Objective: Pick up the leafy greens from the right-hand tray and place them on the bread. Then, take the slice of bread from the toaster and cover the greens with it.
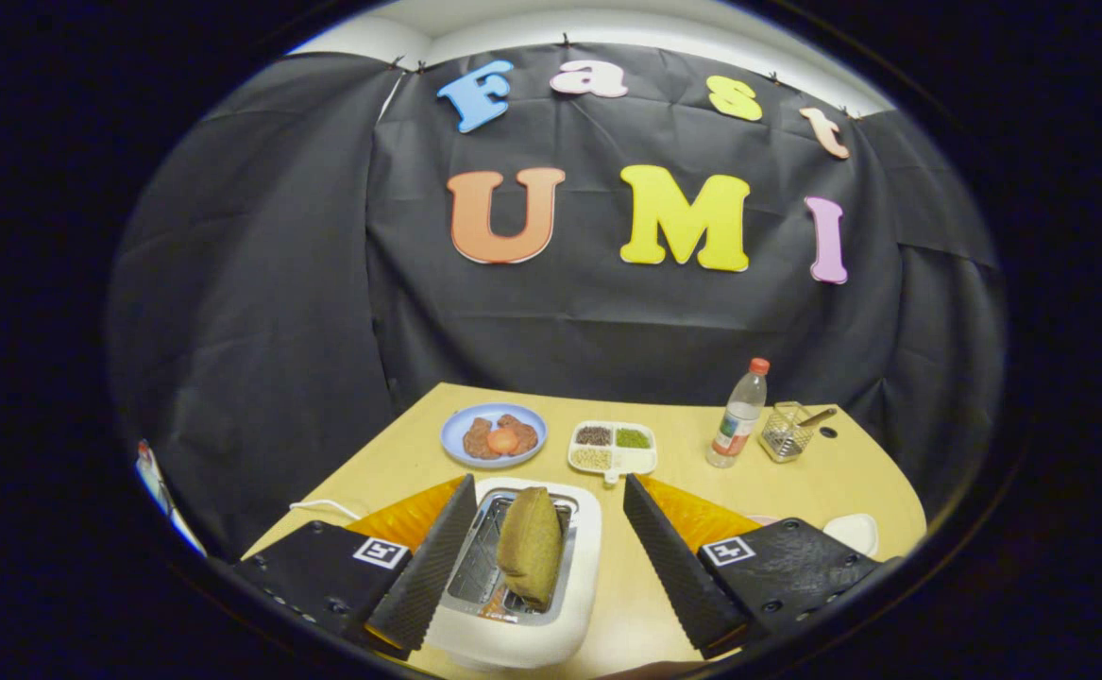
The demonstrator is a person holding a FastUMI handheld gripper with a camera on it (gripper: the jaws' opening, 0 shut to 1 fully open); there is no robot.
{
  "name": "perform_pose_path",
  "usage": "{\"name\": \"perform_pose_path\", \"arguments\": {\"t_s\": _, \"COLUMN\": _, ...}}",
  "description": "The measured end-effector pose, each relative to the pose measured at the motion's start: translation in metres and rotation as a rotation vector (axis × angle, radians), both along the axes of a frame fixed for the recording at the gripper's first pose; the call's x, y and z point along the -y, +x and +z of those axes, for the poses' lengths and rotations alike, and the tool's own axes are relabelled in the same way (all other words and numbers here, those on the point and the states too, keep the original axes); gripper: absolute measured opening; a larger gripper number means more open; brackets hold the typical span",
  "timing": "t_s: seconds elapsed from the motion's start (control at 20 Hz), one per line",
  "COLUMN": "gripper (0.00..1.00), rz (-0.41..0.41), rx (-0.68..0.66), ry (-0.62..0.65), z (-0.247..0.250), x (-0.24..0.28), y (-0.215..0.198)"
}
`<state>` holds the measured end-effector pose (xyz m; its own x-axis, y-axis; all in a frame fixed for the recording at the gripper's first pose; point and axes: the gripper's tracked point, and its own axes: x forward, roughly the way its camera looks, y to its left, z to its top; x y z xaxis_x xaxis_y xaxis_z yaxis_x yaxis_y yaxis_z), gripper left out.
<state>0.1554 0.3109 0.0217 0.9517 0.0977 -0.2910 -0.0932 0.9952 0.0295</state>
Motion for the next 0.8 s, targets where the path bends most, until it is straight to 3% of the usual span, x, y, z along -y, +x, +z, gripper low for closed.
{"name": "perform_pose_path", "arguments": {"t_s": 0.25, "gripper": 0.93, "rz": 0.023, "rx": -0.056, "ry": 0.008, "z": -0.015, "x": -0.016, "y": 0.019}}
{"name": "perform_pose_path", "arguments": {"t_s": 0.4, "gripper": 0.60, "rz": 0.003, "rx": -0.105, "ry": 0.013, "z": -0.029, "x": -0.012, "y": 0.025}}
{"name": "perform_pose_path", "arguments": {"t_s": 0.8, "gripper": 0.61, "rz": -0.001, "rx": -0.221, "ry": -0.016, "z": -0.059, "x": -0.016, "y": 0.031}}
